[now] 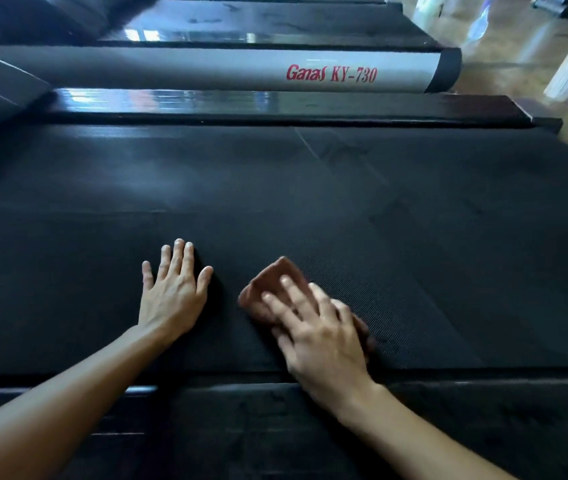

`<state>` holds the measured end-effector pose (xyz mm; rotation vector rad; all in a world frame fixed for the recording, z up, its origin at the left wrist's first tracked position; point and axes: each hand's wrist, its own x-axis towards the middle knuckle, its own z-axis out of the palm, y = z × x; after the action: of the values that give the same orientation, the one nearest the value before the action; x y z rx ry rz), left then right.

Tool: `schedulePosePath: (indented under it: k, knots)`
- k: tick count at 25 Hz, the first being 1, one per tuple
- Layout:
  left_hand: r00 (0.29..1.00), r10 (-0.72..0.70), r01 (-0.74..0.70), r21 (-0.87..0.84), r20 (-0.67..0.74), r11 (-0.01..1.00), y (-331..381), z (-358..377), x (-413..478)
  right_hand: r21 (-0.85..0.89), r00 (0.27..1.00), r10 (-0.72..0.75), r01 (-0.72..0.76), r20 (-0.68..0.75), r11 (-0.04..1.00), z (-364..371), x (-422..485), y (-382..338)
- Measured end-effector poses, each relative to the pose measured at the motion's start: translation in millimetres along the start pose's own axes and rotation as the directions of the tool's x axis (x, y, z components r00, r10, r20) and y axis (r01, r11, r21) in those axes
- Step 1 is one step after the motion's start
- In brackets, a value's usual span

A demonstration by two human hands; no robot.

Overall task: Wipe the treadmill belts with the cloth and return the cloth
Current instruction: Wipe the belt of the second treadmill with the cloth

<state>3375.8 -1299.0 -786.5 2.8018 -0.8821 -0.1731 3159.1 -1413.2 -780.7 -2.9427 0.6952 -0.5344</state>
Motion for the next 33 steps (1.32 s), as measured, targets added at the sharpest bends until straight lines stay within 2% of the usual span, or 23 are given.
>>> schedulePosePath:
  k: [2, 3, 6, 8, 11, 15, 16, 17, 18, 20, 21, 22, 23, 24, 25, 26, 27, 28, 29, 30, 31, 32, 33]
  knots:
    - [1.000, 0.013, -0.013, -0.009, -0.017, 1.000, 6, 1, 0, 0.039, 0.971, -0.232, 0.230, 0.058, 0.972, -8, -19, 5]
    - [0.999, 0.036, -0.036, -0.001, -0.019, 0.999, 11, 2, 0, 0.035, 0.973, -0.220, 0.218, 0.071, 0.975, -10, -12, 17]
    - [0.987, 0.160, -0.160, 0.017, -0.019, 0.987, 35, 10, 0, -0.010, 0.997, 0.030, -0.029, 0.076, 1.000, -11, 23, 53]
    - [0.981, 0.192, -0.192, -0.001, -0.028, 0.981, 48, 15, 4, 0.041, 0.985, 0.038, -0.045, 0.168, 0.998, -6, 28, 60]
    - [0.983, 0.180, -0.180, -0.007, -0.039, 0.984, 52, 19, 14, 0.001, 0.989, 0.013, -0.013, 0.150, 1.000, 0, 23, 60]
    - [0.979, 0.204, -0.204, -0.007, -0.017, 0.979, 48, 18, 24, 0.025, 0.945, 0.246, -0.258, 0.214, 0.966, 5, 57, 51]
    - [0.979, 0.202, -0.203, -0.002, -0.025, 0.979, 48, 18, 23, 0.037, 0.950, 0.245, -0.257, 0.193, 0.966, 4, 56, 44]
    - [0.979, 0.199, -0.199, 0.001, -0.041, 0.980, 48, 18, 22, 0.073, 0.980, 0.159, -0.169, 0.122, 0.983, 2, 47, 41]
    - [0.979, 0.195, -0.195, 0.003, -0.055, 0.981, 49, 18, 21, 0.084, 0.998, -0.012, 0.007, 0.060, 0.996, 1, 29, 38]
    - [0.978, 0.201, -0.201, 0.003, -0.058, 0.980, 49, 17, 23, 0.122, 0.925, -0.372, 0.361, 0.083, 0.925, -6, -1, 51]
    - [0.977, 0.210, -0.210, 0.001, -0.044, 0.978, 48, 16, 25, 0.131, 0.885, -0.453, 0.439, 0.105, 0.889, -6, 2, 67]
    - [0.976, 0.218, -0.218, 0.000, -0.027, 0.976, 48, 16, 27, 0.109, 0.895, -0.431, 0.419, 0.118, 0.901, -6, 13, 81]
    - [0.974, 0.225, -0.225, 0.001, -0.013, 0.974, 47, 16, 29, 0.062, 0.952, -0.289, 0.284, 0.104, 0.957, -6, 32, 91]
    - [0.974, 0.227, -0.227, 0.003, -0.003, 0.974, 47, 16, 30, 0.042, 0.993, -0.056, 0.052, 0.108, 0.998, -6, 51, 96]
    - [0.974, 0.225, -0.225, 0.006, 0.000, 0.974, 47, 17, 31, 0.013, 0.979, 0.159, -0.162, 0.130, 0.987, -1, 66, 93]
    - [0.974, 0.227, -0.227, 0.007, 0.000, 0.974, 47, 17, 31, -0.011, 0.959, 0.255, -0.255, 0.127, 0.967, 5, 70, 83]
    - [0.973, 0.233, -0.233, 0.004, 0.001, 0.973, 47, 17, 32, 0.007, 0.969, 0.234, -0.235, 0.086, 0.972, 9, 67, 69]
    - [0.971, 0.241, -0.241, -0.005, -0.004, 0.971, 47, 16, 34, 0.030, 0.995, 0.088, -0.089, 0.050, 0.996, 11, 56, 56]
    - [0.968, 0.251, -0.251, -0.018, -0.014, 0.968, 46, 15, 37, 0.071, 0.989, -0.139, 0.135, 0.058, 0.988, 11, 42, 47]
    - [0.965, 0.263, -0.263, -0.031, -0.025, 0.964, 45, 13, 43, 0.108, 0.939, -0.333, 0.323, 0.085, 0.940, 10, 35, 50]
    - [0.962, 0.271, -0.272, -0.043, -0.032, 0.961, 42, 12, 50, 0.116, 0.889, -0.446, 0.434, 0.103, 0.893, 8, 41, 61]
    - [0.962, 0.269, -0.271, -0.052, -0.036, 0.961, 40, 10, 57, 0.085, 0.892, -0.435, 0.427, 0.124, 0.900, 7, 55, 69]
    - [0.967, 0.252, -0.254, -0.060, -0.040, 0.965, 39, 10, 64, 0.060, 0.950, -0.278, 0.272, 0.139, 0.960, 8, 75, 76]
